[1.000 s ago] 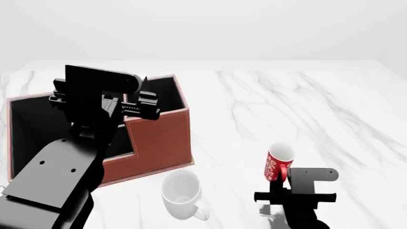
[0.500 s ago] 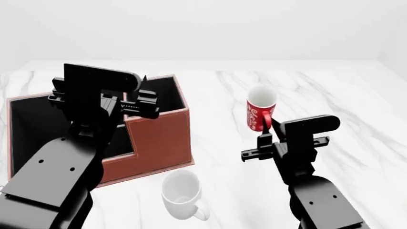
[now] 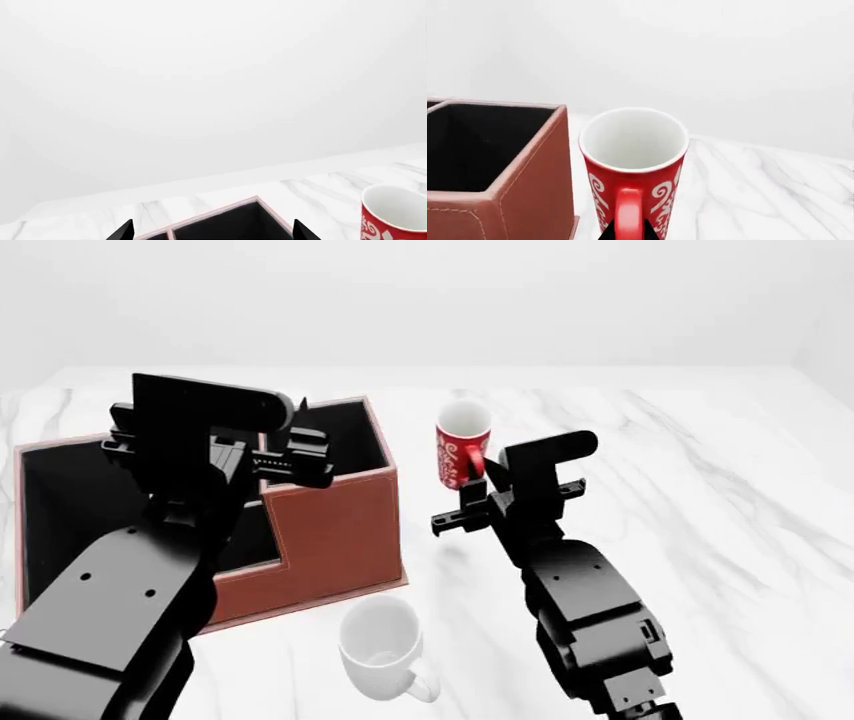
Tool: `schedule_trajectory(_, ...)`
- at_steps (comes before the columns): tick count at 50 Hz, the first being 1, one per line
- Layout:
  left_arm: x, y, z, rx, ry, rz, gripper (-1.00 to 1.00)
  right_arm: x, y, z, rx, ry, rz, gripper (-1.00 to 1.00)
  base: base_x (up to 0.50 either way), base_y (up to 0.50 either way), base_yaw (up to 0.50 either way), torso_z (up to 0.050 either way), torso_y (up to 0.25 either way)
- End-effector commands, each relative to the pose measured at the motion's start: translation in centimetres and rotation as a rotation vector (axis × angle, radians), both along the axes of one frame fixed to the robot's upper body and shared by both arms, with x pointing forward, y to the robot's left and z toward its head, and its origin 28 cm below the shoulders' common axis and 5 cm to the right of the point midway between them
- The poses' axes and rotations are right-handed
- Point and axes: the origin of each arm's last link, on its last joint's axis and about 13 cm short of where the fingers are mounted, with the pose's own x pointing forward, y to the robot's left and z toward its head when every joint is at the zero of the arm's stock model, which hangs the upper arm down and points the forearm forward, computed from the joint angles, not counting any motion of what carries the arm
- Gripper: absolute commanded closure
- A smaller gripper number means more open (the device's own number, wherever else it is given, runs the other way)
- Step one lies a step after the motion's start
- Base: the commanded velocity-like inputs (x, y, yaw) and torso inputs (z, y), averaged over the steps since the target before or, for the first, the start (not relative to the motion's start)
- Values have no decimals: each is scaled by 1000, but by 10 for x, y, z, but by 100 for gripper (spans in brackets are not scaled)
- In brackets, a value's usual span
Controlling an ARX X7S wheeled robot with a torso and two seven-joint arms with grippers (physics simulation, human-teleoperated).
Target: Pick up the red mug and place it to the right of the caddy.
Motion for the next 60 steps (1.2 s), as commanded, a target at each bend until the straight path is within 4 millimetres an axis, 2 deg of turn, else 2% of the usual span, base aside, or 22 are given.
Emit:
schedule_trajectory(1,-1,1,0,-3,-1,-1,-100,6,8,0,-53,-30,-37,100,0,0,0,0,10)
schedule_trajectory(12,-1,1,0,-3,-1,-1,-100,6,8,0,-53,-30,-37,100,0,0,0,0,0)
schedule_trajectory(21,0,2,-4,-8,5,3,-100,9,14,-24,-43,-6,12,100,0,0,0,0,1)
schedule_trajectory(28,0,3,-5,-9,6,3,-100,12,17,-34,-34,23,29,100,0,0,0,0,0)
schedule_trajectory(46,-2,4,-5,-9,5,6,-100,18,15,-48,-33,54,-16,100,0,0,0,0,1)
schedule_trajectory(60,-2,4,-3,-8,2,8,-100,10,16,-63,-34,110,5,100,0,0,0,0,1)
